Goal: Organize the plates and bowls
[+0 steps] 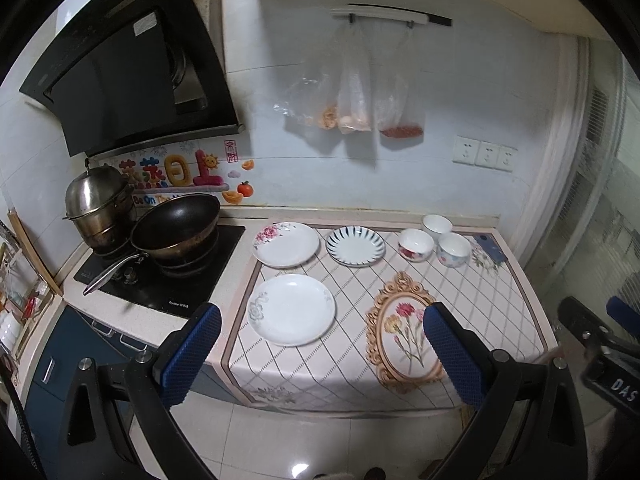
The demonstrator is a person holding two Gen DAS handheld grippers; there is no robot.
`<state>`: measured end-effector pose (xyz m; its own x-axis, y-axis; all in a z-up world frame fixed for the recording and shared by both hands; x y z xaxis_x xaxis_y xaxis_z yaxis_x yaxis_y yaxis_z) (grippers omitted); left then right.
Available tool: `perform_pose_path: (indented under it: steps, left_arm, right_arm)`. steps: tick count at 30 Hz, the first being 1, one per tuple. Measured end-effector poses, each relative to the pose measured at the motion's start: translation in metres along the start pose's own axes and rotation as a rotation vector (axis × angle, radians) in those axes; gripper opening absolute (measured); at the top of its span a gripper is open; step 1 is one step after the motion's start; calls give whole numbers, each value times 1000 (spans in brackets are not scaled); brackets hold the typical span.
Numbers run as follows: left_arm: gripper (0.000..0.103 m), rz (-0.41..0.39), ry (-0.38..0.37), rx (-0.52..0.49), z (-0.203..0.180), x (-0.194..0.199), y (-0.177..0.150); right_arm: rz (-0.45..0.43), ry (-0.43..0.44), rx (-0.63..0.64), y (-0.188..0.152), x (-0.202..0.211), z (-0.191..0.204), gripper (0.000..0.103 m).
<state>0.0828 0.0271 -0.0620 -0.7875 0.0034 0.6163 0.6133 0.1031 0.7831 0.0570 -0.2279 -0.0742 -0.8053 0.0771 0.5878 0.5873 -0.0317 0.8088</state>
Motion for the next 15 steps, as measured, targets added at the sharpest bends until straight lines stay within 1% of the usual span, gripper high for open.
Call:
perform_pose_path:
  steps: [4, 7, 10, 12, 14, 15]
  left_arm:
    - [103, 30, 58, 19, 36, -42, 7]
    - [103, 104, 98, 49, 70, -92, 3]
    - [103, 184, 131, 72, 96, -140, -3]
    - [103, 252, 147, 85, 111, -178, -12]
    - [103, 317, 149, 98, 122, -216, -21]
    - [103, 346, 146, 100, 124, -234, -26]
  right_arm:
    - [20, 47, -32, 7, -27, 13, 103]
    - [64, 88, -41, 6, -62, 29, 103]
    - [138, 149, -41, 1, -115, 50, 103]
    - [201, 181, -39, -4, -156, 61, 103]
    - [279, 228, -43, -13, -204, 73, 101]
    - [333, 268, -51, -20, -235, 83, 101]
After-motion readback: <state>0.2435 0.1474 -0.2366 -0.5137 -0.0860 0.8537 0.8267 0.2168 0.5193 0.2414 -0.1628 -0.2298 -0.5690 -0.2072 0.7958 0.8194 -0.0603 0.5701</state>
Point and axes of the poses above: each gripper's, at about its wrist camera, not at the fingertips, and x roughly against the way its jaws point, z to its left, y to its top, the point moved 8 cm from there along -x, roughly the way its jaws point, and after that the axes turned 6 degrees about x, right-handed, at the moved point
